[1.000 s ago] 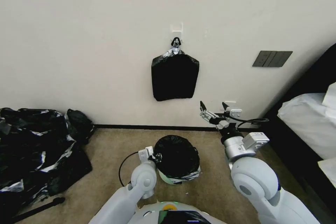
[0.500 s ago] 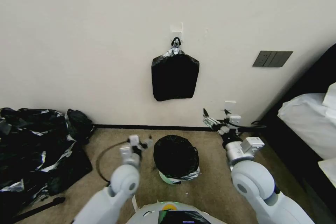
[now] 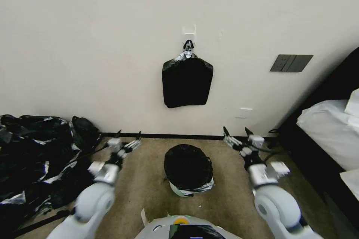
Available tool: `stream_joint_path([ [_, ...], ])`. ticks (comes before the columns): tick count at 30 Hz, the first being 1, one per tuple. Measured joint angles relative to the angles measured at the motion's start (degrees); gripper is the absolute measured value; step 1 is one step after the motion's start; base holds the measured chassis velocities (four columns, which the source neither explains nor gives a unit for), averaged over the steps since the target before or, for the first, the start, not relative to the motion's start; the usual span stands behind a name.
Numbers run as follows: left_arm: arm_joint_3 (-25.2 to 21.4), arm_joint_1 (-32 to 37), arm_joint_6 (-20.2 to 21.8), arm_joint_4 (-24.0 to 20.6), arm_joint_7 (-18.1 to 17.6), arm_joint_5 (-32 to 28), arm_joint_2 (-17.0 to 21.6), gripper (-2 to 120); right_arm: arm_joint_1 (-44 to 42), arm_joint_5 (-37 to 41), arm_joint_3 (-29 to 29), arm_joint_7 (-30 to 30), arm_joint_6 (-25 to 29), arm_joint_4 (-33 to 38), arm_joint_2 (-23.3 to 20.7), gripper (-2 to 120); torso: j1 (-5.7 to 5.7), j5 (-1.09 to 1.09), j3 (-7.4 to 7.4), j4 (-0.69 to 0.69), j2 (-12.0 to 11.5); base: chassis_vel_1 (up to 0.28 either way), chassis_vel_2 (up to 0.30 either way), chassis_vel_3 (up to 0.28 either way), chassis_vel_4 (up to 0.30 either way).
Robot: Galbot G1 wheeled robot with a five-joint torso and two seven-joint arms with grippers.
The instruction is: Place a trash bag onto the trash bin.
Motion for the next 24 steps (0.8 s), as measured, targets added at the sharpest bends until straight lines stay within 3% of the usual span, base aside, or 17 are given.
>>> stream_joint_path([
  [2,-5.72,7.67,-2.14,-2.46,1.63,1.58,-3.25,100,-6.09,-1.95,2.74,-3.49,3.53,-0.18,3.59,100,0.00,0.00,0.00,-0.01,0.00,0.000,0.000,0.000,0.000],
  [6,-7.54,14.76,-5.51,-4.83,2.48,5.24,-7.26,100,-9.45,-1.95,2.90,-3.53,5.40,0.92,5.83,100,0.00,-0.02,-0.01,0.02,0.00,0.000,0.000,0.000,0.000],
  [12,-3.51,18.03,-7.20,-6.44,1.12,9.03,-11.11,100,-9.37,-2.92,1.87,-2.46,5.65,1.21,7.04,100,0.00,-0.01,0.00,0.01,0.00,0.000,0.000,0.000,0.000],
  [15,1.14,17.68,-6.43,-7.88,-1.47,10.55,-12.93,100,-8.58,-4.38,0.40,-1.95,5.06,1.65,7.49,100,0.00,0.01,0.00,0.00,0.00,0.000,0.000,0.000,0.000],
  [24,6.23,15.10,-4.21,-8.50,-3.32,12.26,-13.64,100,-7.21,-6.62,-1.27,-1.11,4.05,2.14,8.19,100,0.00,0.00,0.00,0.00,0.00,0.000,0.000,0.000,0.000],
])
